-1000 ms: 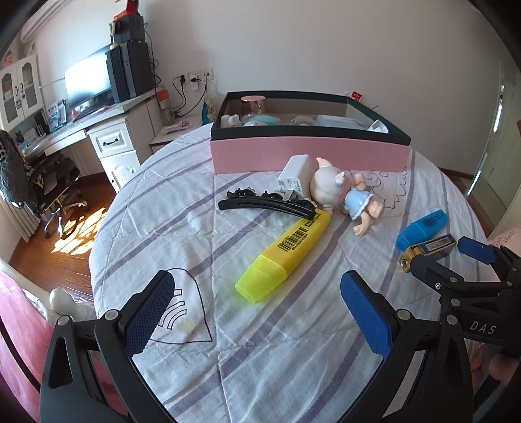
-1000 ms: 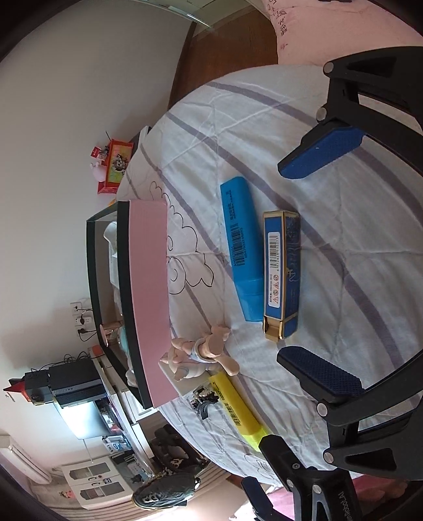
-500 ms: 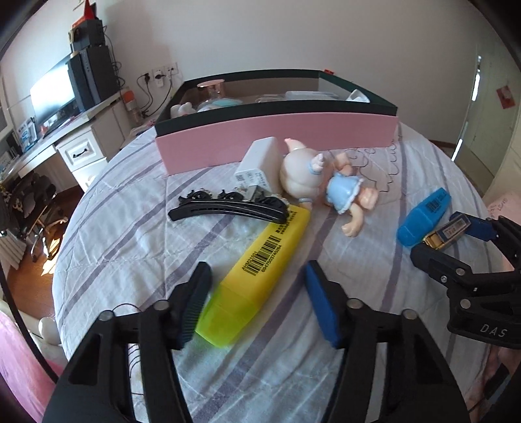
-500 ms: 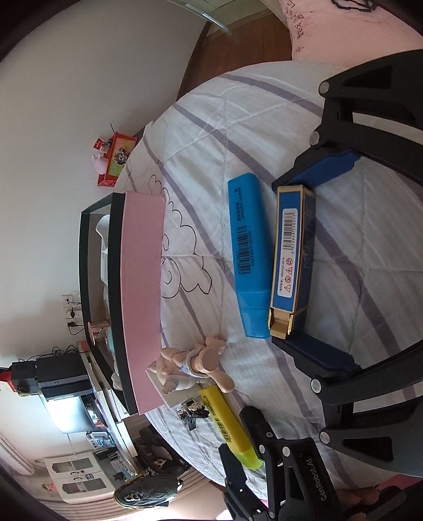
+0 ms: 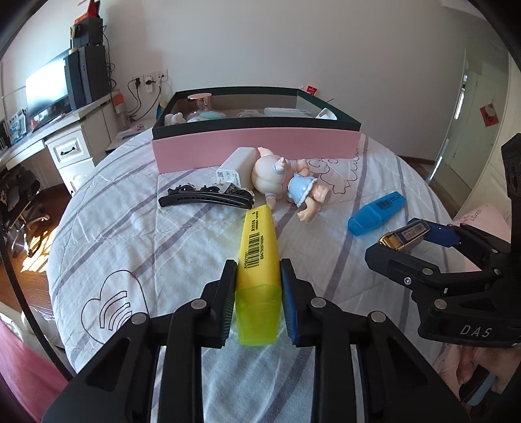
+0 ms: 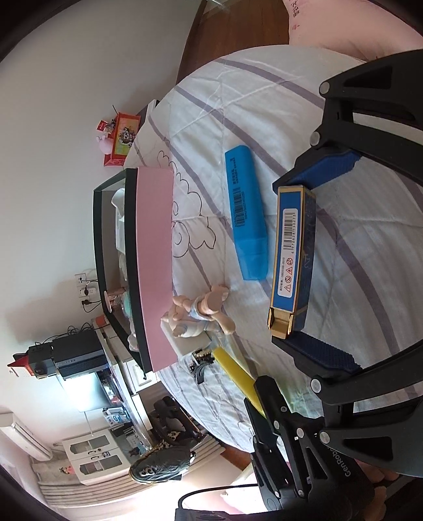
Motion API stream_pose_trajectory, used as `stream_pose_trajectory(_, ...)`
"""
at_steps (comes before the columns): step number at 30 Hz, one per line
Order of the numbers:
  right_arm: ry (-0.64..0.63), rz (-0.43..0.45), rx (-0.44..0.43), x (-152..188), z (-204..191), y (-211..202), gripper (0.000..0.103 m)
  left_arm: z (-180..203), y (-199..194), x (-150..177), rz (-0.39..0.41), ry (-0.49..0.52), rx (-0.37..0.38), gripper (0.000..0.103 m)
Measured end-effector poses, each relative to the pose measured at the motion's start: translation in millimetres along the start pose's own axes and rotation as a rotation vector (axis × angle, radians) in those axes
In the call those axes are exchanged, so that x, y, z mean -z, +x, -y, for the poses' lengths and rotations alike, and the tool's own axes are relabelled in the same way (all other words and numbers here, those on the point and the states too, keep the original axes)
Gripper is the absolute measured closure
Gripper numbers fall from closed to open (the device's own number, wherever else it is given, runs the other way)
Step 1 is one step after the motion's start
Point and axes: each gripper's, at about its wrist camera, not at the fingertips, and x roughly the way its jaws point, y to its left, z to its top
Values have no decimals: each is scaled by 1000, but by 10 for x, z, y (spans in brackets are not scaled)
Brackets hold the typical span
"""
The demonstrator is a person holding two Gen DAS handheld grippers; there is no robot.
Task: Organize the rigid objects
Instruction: 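Carry highlighter and pen box into the pink box and open both tools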
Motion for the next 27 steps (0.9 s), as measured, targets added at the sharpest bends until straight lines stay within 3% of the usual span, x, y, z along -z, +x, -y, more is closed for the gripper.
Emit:
stream_pose_trajectory(8,-25,69,-33,-87,-224,-255,19,-2,-401,-86,102,-17,-25,77)
stream_pose_trajectory(19,-65,291,-36,-467,-483,-880,19,67,-1157,-431,364,-30,-159,77)
stream_pose_trajectory(27,-90,371,-24,-701,-559,-1081,19,30,-1325,-572,431,-37,-187,77)
